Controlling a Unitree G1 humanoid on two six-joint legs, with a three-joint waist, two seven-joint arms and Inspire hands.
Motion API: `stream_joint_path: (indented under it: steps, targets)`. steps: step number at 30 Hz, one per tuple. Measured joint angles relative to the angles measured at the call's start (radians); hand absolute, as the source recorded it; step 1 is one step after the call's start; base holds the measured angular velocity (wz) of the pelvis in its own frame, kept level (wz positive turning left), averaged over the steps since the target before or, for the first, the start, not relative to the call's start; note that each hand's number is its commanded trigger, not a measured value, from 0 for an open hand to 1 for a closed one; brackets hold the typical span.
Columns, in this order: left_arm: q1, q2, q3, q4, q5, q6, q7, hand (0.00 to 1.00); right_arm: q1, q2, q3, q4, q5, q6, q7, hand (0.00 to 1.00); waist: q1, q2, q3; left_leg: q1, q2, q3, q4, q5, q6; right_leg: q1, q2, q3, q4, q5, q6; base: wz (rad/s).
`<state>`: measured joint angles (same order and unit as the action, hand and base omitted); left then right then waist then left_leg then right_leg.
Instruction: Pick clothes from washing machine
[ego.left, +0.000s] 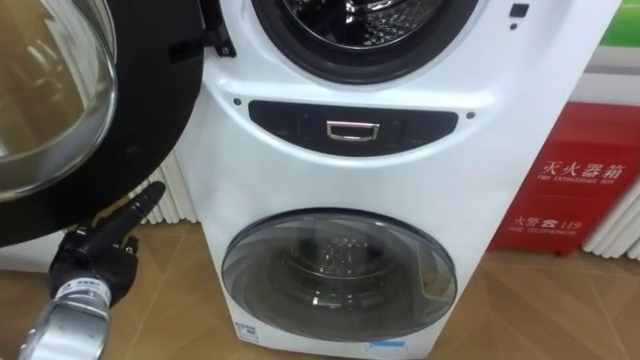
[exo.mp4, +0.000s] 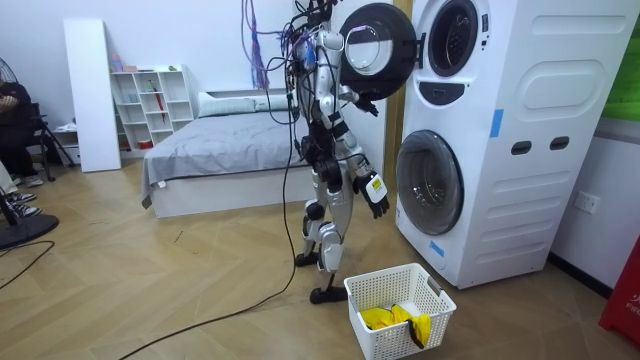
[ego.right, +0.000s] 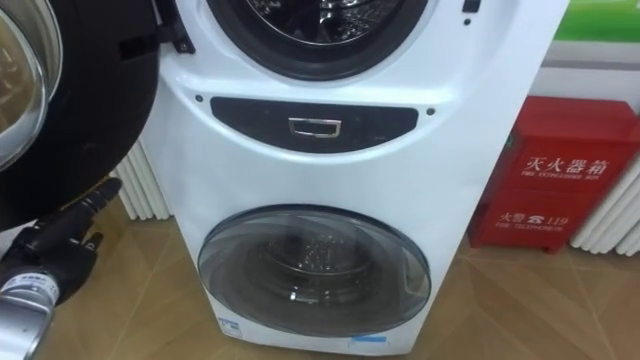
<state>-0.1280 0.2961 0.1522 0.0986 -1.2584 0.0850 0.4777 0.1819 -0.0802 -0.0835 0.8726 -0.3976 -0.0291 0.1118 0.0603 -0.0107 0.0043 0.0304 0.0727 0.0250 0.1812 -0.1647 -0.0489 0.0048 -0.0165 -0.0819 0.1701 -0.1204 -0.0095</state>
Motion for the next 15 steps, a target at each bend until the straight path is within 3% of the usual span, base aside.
stream_joint_path:
  steps: [5,8,15]
  targets:
    - [0.003,-0.009,0.000,0.000,-0.128,-0.058,0.000,0.00,0.020,0.003,0.022,-0.049,-0.003,0.009,0.009,0.00,0.001,0.000,0.0008,0.014,0.000,0.005,-0.004,0.000,0.000,0.003,-0.001,0.003,0.001,-0.005,0.000,-0.02]
    - [0.023,-0.021,0.001,0.002,-0.151,-0.095,-0.020,0.00,0.025,0.004,0.023,-0.051,0.001,0.009,0.013,0.00,0.000,0.000,0.0010,0.036,0.000,0.013,-0.015,0.000,0.000,0.012,-0.001,0.005,0.003,-0.012,-0.001,-0.06]
    - [0.041,-0.035,0.011,0.017,-0.139,-0.115,-0.065,0.00,0.040,0.004,0.023,-0.066,-0.001,0.009,0.009,0.00,0.007,0.000,0.0009,0.051,0.000,0.027,-0.019,0.000,0.000,0.017,-0.001,0.016,0.018,-0.020,-0.001,-0.05]
